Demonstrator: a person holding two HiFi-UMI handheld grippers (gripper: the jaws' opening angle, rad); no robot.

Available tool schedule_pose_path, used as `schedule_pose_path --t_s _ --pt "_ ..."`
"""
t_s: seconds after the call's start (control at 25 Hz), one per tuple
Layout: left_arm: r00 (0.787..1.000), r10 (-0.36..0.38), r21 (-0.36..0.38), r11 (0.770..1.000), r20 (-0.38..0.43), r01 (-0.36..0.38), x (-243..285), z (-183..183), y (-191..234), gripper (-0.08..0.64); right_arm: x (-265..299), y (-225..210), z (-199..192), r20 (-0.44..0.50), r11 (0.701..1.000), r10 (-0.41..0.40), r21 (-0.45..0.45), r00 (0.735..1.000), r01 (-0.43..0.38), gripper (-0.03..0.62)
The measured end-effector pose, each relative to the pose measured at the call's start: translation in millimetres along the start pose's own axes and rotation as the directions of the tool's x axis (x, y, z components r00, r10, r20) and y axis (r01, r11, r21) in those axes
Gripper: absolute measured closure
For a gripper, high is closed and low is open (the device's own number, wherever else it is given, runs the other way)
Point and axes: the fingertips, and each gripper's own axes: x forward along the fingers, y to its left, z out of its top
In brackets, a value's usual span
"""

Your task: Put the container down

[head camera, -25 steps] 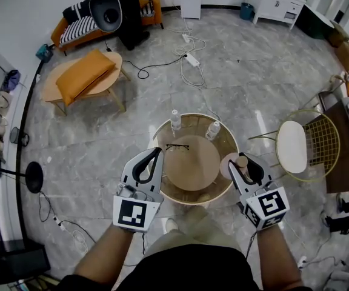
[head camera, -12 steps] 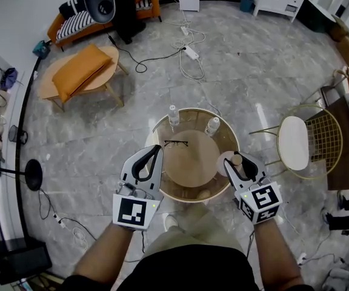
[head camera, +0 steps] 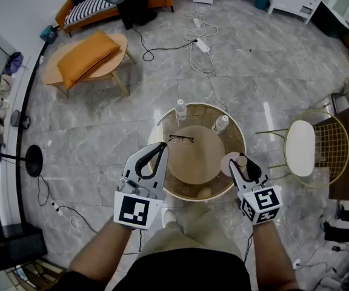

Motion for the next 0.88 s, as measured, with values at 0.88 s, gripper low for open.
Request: schedule_pose_path --t_s 0.88 --pt "0.999 0.005 -0.023 1.000 -0.040 -0.006 38.2 -42.2 -9.4 0.545 42.6 -28.9 -59.3 -0.048 1.000 -0.006 0.020 0.999 0.007 0.440"
